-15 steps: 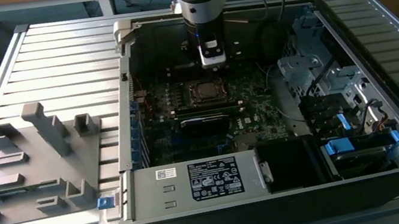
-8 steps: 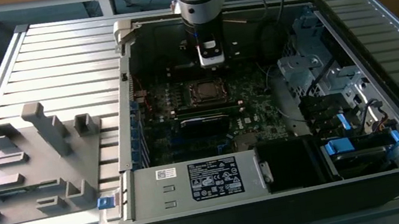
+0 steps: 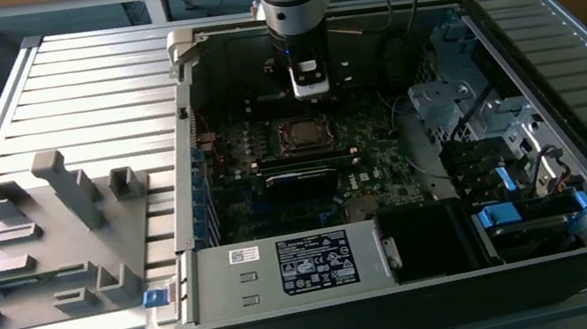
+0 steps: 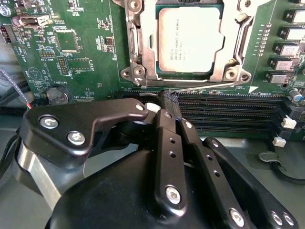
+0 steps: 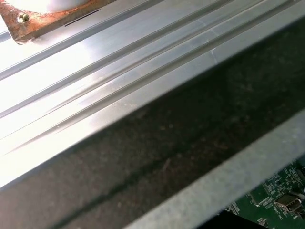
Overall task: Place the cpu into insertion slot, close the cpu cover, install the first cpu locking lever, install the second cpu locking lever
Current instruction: 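Install the first cpu locking lever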
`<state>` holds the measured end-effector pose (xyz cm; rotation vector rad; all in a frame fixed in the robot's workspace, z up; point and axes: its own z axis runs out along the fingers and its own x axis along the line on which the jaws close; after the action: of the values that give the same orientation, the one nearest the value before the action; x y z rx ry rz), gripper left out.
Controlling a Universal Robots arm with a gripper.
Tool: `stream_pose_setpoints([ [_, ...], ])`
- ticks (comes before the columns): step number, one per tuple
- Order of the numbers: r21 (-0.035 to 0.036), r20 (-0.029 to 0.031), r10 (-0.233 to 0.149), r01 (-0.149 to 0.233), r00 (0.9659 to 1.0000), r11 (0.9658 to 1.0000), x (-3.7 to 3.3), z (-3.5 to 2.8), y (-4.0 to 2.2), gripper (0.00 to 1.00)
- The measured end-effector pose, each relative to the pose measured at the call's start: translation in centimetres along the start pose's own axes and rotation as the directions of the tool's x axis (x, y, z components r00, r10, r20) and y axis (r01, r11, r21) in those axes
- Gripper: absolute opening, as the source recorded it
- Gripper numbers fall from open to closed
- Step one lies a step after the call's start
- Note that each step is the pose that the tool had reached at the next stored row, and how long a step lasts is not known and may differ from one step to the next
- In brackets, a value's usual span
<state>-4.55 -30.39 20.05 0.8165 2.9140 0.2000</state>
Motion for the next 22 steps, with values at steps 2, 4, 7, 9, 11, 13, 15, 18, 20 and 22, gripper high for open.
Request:
stream_pose_setpoints([
  [2, -0.0001, 0.0000, 0.000, 0.000, 1.0000, 1.0000, 0.00, 0.06, -0.01, 0.11],
  [4, 0.0002, 0.0000, 0.000, 0.000, 1.0000, 1.0000, 0.00, 0.08, -0.01, 0.11],
  [7, 0.0001, 0.0000, 0.000, 0.000, 1.0000, 1.0000, 0.01, 0.10, -0.02, 0.11],
  [9, 0.0001, 0.0002, 0.000, 0.000, 1.0000, 1.0000, 0.01, 0.10, -0.02, 0.11],
  [11, 0.0005, 0.0005, 0.000, 0.000, 1.0000, 1.0000, 0.00, 0.11, -0.03, 0.11],
  [13, 0.0007, 0.0005, 0.000, 0.000, 1.0000, 1.0000, -0.03, 0.10, -0.07, 0.11],
  [15, 0.0010, 0.0007, 0.000, 0.000, 1.0000, 1.0000, -0.07, 0.10, -0.12, 0.11],
  [18, 0.0015, 0.0010, 0.000, 0.000, 1.0000, 1.0000, -0.15, 0.09, -0.22, 0.11],
  [20, 0.0019, 0.0012, 0.000, 0.000, 1.0000, 1.0000, -0.24, 0.09, -0.29, 0.11],
  [22, 0.0024, 0.0014, 0.000, 0.000, 1.0000, 1.0000, -0.35, 0.09, -0.34, 0.11],
])
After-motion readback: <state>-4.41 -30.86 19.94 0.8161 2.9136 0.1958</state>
